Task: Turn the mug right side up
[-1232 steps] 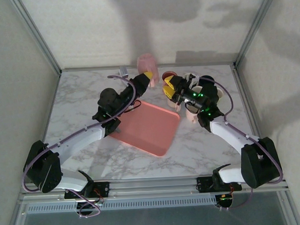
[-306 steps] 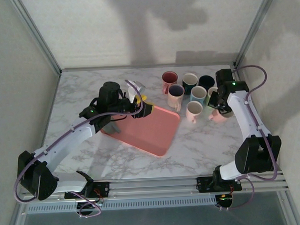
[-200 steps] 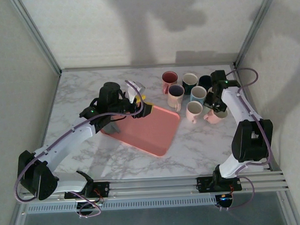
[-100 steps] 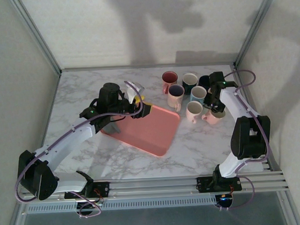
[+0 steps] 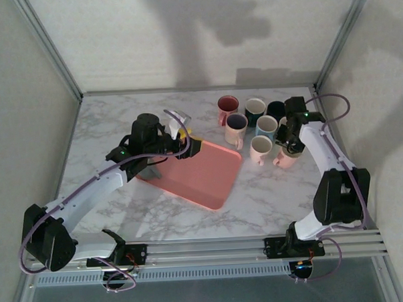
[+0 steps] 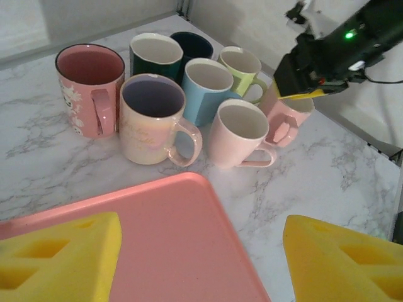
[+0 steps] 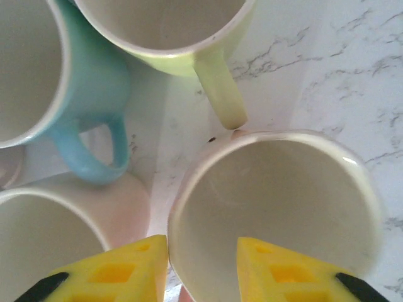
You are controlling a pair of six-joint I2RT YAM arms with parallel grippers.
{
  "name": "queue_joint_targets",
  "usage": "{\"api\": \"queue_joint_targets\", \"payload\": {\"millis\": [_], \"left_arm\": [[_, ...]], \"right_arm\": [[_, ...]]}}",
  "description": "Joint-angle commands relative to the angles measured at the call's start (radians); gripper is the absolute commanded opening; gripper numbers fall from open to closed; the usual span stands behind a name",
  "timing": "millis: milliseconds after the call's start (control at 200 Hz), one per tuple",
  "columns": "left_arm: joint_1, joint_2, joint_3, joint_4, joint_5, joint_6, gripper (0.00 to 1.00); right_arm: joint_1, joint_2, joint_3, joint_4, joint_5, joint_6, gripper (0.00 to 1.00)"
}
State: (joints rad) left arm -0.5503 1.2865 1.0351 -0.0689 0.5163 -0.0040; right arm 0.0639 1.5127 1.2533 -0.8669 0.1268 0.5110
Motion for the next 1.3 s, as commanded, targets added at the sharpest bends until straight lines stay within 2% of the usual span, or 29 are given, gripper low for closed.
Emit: {"api": "queue_joint_targets", "payload": {"millis": [0,170,391,531,616,751,926,1152,1297], "left_arm": [[0.013,-0.026,-0.016,0.059,-0.057,-0.039,0.68],[0.018,-0.036,-0.022,0.067,-0.126,-0.065,0.68],[0.025,-0.036,0.036,-0.058,-0.447,-0.19,0.69],[0.031,0.028,0.102,-0.176,-0.601,-0.252,0.73],[0.036,0.074,0.145,-0.24,-0.673,-0.359,0.72],[0.045,0.175,0.223,-0.334,-0.679,-0.589,0.63],[0.043,0.33,0.336,-0.413,-0.735,-0.75,0.57],[0.032,0.504,0.452,-0.509,-0.822,-0.782,0.57],[0.032,0.596,0.508,-0.528,-0.81,-0.789,0.56]], "right_arm": [[-0.001,-0.074,-0.006,-0.038,-0.003,-0.008,0.38],[-0.001,-0.146,0.009,-0.055,-0.028,-0.035,0.4],[0.004,-0.247,0.007,-0.009,-0.159,-0.156,0.43],[0.024,-0.254,0.019,-0.016,-0.215,-0.196,0.45],[0.043,-0.251,0.021,-0.02,-0.225,-0.199,0.45],[0.063,-0.241,0.019,-0.008,-0.226,-0.193,0.45],[0.082,-0.224,0.014,0.03,-0.239,-0.176,0.46],[0.086,-0.184,0.014,0.04,-0.297,-0.177,0.47],[0.088,-0.18,0.009,0.052,-0.32,-0.187,0.47]]}}
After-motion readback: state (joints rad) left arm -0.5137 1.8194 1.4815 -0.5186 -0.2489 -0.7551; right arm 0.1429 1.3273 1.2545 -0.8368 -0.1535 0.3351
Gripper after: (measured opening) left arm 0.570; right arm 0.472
